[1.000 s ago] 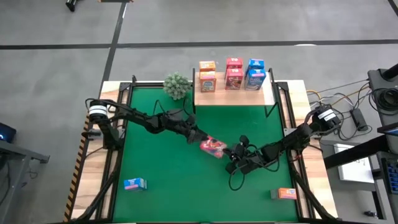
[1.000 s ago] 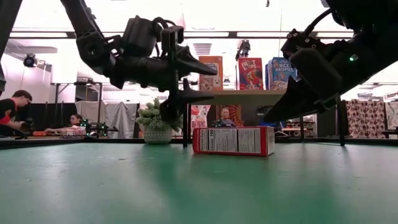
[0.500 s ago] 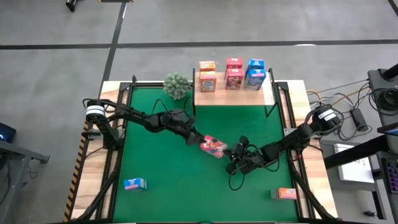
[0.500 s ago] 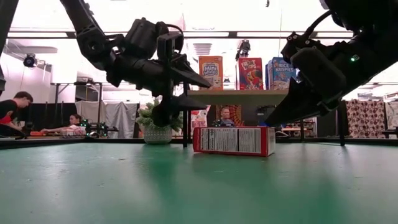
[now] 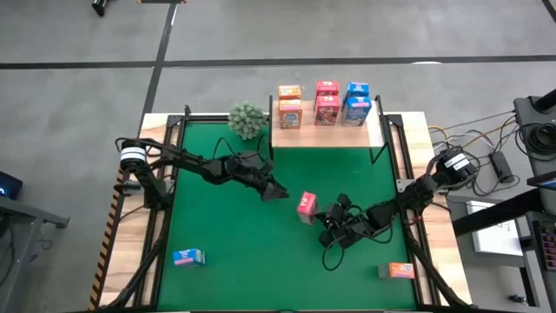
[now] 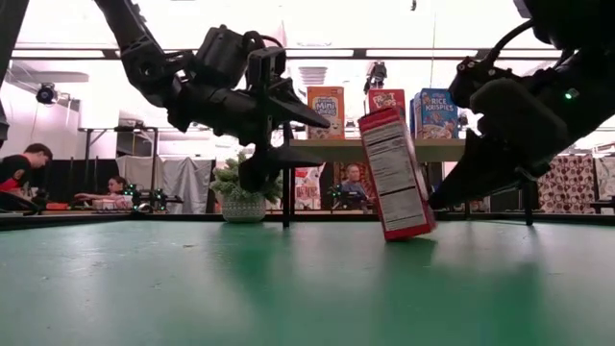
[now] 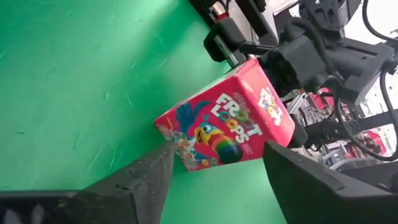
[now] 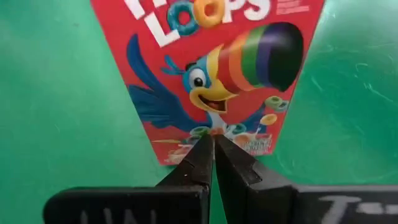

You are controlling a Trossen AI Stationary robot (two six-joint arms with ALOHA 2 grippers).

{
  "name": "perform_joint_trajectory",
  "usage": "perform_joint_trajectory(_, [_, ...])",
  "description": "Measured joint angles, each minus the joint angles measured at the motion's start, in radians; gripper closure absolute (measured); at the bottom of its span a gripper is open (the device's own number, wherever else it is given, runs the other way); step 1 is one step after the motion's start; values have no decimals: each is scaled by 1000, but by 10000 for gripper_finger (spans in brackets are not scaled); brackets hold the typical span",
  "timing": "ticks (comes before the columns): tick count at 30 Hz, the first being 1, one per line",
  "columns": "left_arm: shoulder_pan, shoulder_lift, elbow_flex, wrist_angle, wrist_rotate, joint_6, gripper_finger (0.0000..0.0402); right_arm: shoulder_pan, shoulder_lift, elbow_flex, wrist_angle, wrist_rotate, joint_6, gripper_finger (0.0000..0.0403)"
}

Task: Stack cereal on shelf
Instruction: Put the red cereal box on the shelf aligned with the other red cereal box

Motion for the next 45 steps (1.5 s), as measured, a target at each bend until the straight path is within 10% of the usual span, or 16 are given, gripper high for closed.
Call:
perform_joint_trajectory(18, [0, 17, 23, 6, -30, 127, 143, 6, 5, 1, 7, -7, 13, 394])
perform_joint_trajectory(29, [0, 16, 23, 7, -30, 231, 146, 7, -124, 33, -42, -279, -45, 394])
perform_joint_trajectory(45, [2, -233, 23, 7, -83, 511, 146, -177, -311, 572, -907, -473, -488, 394])
